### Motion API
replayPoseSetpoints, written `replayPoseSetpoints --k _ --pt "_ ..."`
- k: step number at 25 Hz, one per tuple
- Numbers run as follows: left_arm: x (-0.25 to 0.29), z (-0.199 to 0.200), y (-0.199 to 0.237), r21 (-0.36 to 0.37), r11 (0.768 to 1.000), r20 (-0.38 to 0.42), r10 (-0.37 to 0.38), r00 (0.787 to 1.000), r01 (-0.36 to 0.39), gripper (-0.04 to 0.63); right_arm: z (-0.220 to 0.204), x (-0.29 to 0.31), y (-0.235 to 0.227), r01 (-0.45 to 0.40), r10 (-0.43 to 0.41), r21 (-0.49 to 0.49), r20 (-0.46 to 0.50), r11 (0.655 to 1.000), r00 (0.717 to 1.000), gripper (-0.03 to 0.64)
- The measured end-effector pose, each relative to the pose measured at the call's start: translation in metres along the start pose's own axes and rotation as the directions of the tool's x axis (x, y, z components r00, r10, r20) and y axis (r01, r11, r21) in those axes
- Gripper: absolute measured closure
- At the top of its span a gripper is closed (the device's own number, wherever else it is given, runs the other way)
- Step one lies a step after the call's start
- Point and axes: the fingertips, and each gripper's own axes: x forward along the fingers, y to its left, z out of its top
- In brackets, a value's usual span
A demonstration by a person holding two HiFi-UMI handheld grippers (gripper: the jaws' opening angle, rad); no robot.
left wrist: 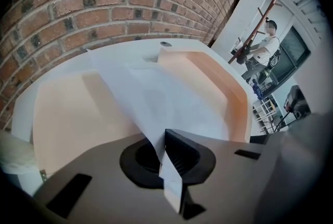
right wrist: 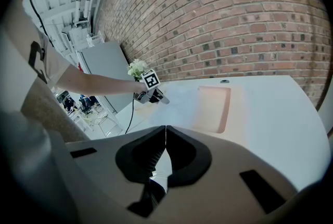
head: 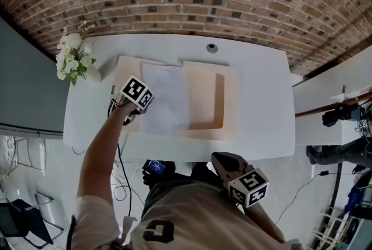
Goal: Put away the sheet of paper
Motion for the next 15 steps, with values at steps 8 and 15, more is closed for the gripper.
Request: replayPoseSetpoints --k 8,15 --pt "0.008 0.009 -0.010 0.007 1.000 -0.010 -0.009 1.000 0.010 0.580 -0.003 -0.005 -0.007 -0.001 0.001 0.009 0.002 1.000 1.000 0.594" --pt "0.015 0.015 -0.021 0.004 1.000 -0.020 -0.018 1.000 0.018 0.580 -0.005 -0.011 -0.017 -0.002 0.002 0.019 0.008 1.000 1.000 0.594"
